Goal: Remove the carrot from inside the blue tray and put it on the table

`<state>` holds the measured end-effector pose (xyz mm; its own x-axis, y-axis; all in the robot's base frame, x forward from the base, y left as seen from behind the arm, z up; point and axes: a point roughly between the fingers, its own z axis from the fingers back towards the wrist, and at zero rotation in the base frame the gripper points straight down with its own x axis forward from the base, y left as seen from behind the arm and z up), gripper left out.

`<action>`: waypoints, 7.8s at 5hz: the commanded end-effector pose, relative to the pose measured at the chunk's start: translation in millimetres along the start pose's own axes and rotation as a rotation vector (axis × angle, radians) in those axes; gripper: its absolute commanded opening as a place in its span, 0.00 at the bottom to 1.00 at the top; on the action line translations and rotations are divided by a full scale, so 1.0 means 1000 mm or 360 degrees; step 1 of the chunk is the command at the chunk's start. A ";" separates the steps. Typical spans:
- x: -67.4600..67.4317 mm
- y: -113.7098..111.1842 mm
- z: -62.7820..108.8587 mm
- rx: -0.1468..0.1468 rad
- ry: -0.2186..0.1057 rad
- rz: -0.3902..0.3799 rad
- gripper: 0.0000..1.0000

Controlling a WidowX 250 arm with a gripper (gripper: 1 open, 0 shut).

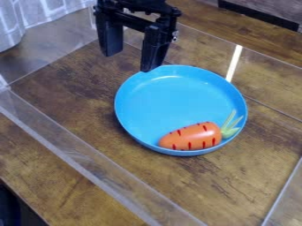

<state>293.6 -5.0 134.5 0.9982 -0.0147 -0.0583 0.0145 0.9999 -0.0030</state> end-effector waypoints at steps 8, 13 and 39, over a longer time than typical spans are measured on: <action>0.024 -0.075 -0.047 -0.0096 -0.0153 -0.0180 1.00; 0.043 -0.090 -0.053 -0.0273 -0.0380 -0.0348 1.00; 0.078 -0.088 -0.052 -0.0369 -0.0506 -0.0558 0.00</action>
<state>353.8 -97.2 43.7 0.9249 -0.3273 0.1936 0.3653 0.9062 -0.2129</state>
